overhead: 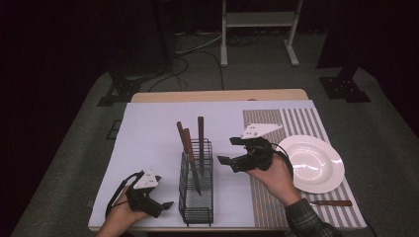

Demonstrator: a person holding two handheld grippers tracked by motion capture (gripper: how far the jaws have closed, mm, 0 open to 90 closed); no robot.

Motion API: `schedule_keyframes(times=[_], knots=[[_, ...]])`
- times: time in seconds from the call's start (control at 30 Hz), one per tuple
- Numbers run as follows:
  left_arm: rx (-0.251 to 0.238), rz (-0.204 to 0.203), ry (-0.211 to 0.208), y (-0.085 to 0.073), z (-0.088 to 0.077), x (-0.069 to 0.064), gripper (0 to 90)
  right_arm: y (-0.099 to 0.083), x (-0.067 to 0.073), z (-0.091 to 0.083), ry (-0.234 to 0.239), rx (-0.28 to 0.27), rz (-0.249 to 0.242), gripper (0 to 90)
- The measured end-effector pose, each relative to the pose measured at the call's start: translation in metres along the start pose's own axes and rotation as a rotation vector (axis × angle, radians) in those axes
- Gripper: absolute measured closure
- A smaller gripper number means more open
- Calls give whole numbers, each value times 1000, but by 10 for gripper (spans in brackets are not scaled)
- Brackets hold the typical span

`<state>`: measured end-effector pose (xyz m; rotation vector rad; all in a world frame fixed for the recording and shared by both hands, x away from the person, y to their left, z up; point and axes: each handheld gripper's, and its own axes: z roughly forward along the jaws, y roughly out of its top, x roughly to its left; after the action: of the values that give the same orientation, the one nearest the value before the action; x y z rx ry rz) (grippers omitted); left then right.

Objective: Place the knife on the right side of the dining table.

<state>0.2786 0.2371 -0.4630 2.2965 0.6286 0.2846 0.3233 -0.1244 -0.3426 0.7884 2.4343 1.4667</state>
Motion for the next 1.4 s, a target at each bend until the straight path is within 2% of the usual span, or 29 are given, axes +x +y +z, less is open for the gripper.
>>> schedule_keyframes(times=[0.37,0.77,1.4], knots=[[-1,2,1,0,0,0,0,21,-2,4,0,-28,-9,265],[-2,2,2,0,0,0,0,46,-7,13,22,-59,-9,296],[-2,2,2,0,0,0,0,75,-11,37,44,-82,-18,328]])
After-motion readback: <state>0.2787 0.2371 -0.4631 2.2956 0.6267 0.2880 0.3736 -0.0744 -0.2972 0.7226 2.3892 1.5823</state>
